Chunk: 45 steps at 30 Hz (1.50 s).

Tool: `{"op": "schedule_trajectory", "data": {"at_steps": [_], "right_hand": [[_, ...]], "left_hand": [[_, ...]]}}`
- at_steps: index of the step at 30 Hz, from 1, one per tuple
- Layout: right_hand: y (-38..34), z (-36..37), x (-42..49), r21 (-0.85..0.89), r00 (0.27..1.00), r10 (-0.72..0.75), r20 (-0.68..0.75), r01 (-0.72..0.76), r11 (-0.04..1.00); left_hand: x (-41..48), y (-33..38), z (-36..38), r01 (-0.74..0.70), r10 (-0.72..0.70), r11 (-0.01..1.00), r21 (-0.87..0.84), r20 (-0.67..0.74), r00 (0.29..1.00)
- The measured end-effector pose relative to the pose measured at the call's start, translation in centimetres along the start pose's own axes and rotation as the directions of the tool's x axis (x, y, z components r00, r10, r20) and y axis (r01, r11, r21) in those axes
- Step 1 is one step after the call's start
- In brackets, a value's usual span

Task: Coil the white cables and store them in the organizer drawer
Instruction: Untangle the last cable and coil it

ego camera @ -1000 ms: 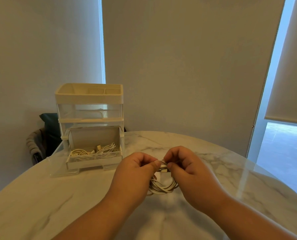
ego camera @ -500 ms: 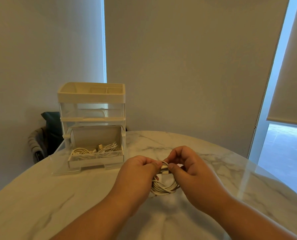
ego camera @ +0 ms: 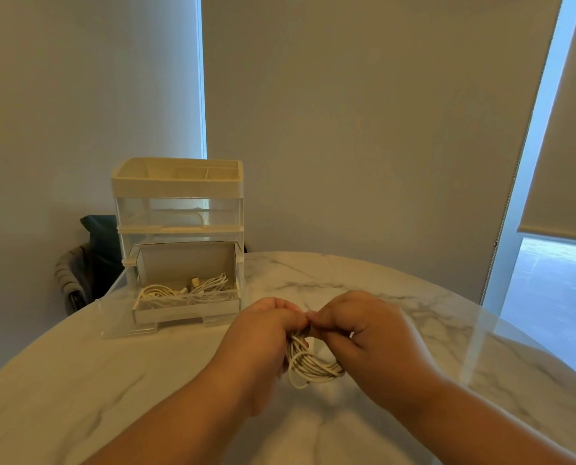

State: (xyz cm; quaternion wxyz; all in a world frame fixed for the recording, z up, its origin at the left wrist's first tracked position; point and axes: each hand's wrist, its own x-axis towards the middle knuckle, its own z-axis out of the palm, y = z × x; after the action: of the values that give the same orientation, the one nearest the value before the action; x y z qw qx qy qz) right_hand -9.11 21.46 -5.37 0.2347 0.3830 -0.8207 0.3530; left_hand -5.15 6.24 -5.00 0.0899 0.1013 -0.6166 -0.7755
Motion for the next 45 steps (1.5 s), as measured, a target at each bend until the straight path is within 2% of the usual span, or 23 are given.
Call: {"op": "schedule_trajectory", "data": {"at_steps": [6, 12, 16, 21, 24, 30, 34, 36, 41, 43, 45], "right_hand": [[0.4, -0.2, 0.4, -0.088, 1.0, -0.027, 0.013, 0.028, 0.996], [-0.1, 0.0, 0.5, -0.179, 0.983, -0.053, 0.174, 0.085, 0.98], [-0.3, 0.1, 0.2, -0.207, 0.991, -0.068, 0.119, 0.091, 0.974], [-0.4, 0.4, 0.1, -0.163, 0.99, -0.063, 0.128, 0.084, 0.983], [-0.2, 0.6, 0.2, -0.14, 0.99, -0.051, 0.13, 0.069, 0.988], [-0.2, 0.2, 0.4, -0.185, 0.988, -0.066, 0.142, 0.092, 0.978], [-0.4, 0.1, 0.3, -0.216, 0.991, -0.101, 0.089, 0.118, 0.969], [-0.5, 0.0, 0.2, -0.177, 0.992, -0.099, 0.073, 0.11, 0.978], [0.0, 0.7, 0.1, -0.064, 0.979, -0.2, 0.023, 0.202, 0.977], [0.7, 0.9, 0.1, -0.025, 0.988, -0.154, 0.024, 0.154, 0.988], [0.9, 0.9, 0.0, 0.033, 1.0, -0.019, -0.006, 0.019, 0.999]], "left_hand": [[0.2, -0.1, -0.4, -0.016, 0.016, 1.0, 0.004, 0.067, 0.998], [1.1, -1.2, -0.5, -0.109, 0.116, 0.977, 0.184, -0.027, 0.993], [0.9, -1.2, -0.2, -0.177, 0.186, 0.95, 0.259, -0.011, 0.983], [0.7, -0.6, -0.5, -0.162, 0.169, 0.965, 0.206, -0.016, 0.985], [0.5, -0.4, -0.6, -0.152, 0.161, 0.96, 0.235, -0.019, 0.987], [0.3, -0.2, -0.4, -0.161, 0.172, 0.954, 0.251, -0.025, 0.985], [0.7, 0.0, -0.7, -0.196, 0.204, 0.942, 0.271, 0.001, 0.979], [0.8, 0.0, -0.8, -0.194, 0.197, 0.946, 0.26, 0.014, 0.98], [0.8, -0.5, -1.0, -0.124, 0.127, 0.968, 0.218, -0.002, 0.992], [0.8, -0.4, -1.1, -0.123, 0.126, 0.97, 0.208, -0.004, 0.992], [0.6, -0.3, -1.1, -0.121, 0.122, 0.976, 0.181, 0.008, 0.993]]}}
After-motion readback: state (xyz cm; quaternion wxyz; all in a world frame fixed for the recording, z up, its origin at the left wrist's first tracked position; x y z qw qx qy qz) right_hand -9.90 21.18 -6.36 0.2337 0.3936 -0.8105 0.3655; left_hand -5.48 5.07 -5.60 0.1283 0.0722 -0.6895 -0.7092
